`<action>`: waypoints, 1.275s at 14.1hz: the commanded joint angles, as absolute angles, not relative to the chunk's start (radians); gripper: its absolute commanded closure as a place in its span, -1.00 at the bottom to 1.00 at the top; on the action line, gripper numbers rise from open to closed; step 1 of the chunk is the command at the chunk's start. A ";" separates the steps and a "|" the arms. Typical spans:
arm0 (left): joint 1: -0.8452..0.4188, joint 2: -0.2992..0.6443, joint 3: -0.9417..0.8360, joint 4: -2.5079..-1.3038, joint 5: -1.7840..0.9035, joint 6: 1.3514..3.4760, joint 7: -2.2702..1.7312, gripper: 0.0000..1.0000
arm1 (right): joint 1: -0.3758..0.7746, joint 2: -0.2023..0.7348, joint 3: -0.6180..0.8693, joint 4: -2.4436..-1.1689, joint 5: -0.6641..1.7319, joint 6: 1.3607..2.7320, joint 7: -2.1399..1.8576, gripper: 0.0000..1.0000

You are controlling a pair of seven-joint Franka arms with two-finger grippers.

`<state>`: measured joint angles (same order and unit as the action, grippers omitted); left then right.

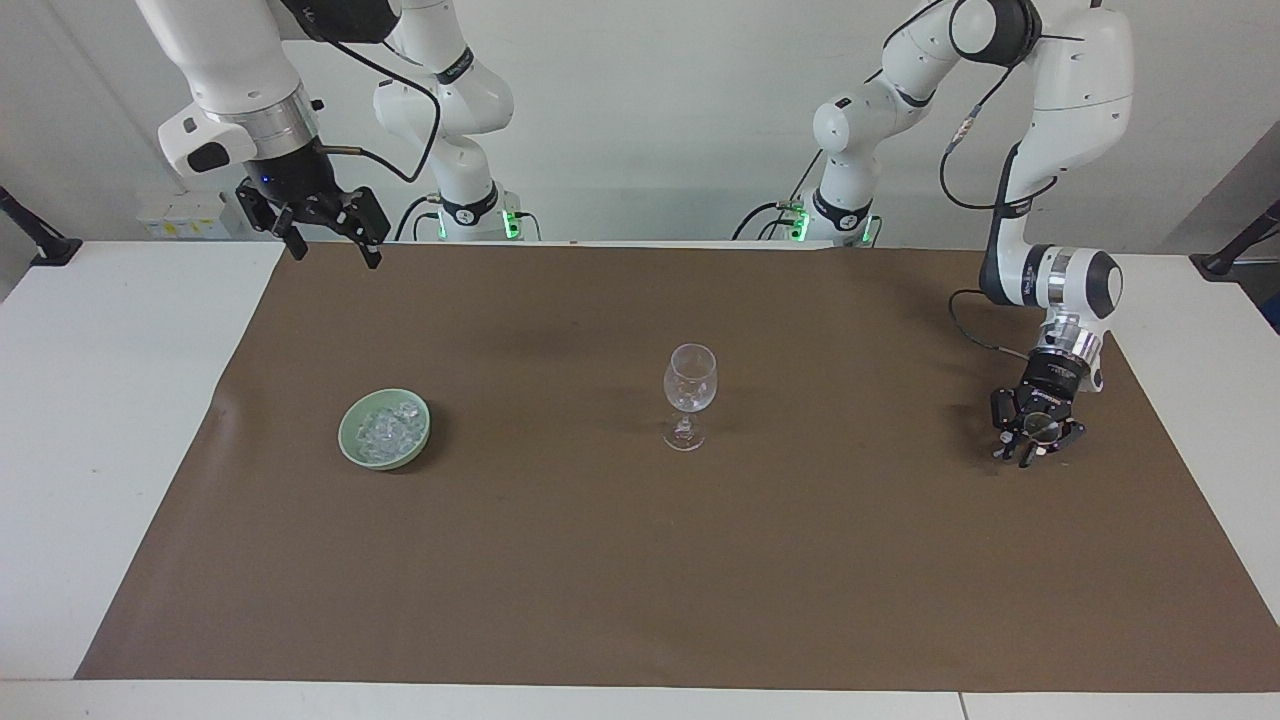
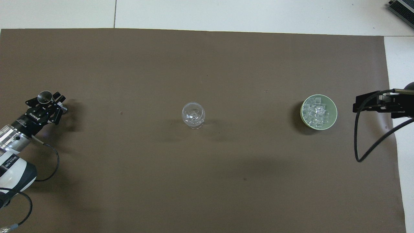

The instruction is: Pour wine and add ice with both arms

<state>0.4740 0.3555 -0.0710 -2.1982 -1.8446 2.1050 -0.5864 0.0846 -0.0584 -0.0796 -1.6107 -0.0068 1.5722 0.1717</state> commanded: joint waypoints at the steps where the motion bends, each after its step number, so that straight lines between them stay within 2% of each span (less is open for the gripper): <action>1: 0.459 0.354 -0.064 -2.192 -1.873 2.125 -0.575 0.52 | 0.084 -0.083 -0.080 -1.637 -0.009 1.572 0.156 -1.00; 9: 0.456 0.348 -0.066 -2.186 -1.873 2.135 -0.583 0.72 | 0.084 -0.083 -0.080 -1.637 -0.009 1.572 0.156 -1.00; 18: 0.451 0.339 -0.066 -2.186 -1.873 2.143 -0.588 0.80 | 0.084 -0.083 -0.080 -1.637 -0.009 1.572 0.156 -1.00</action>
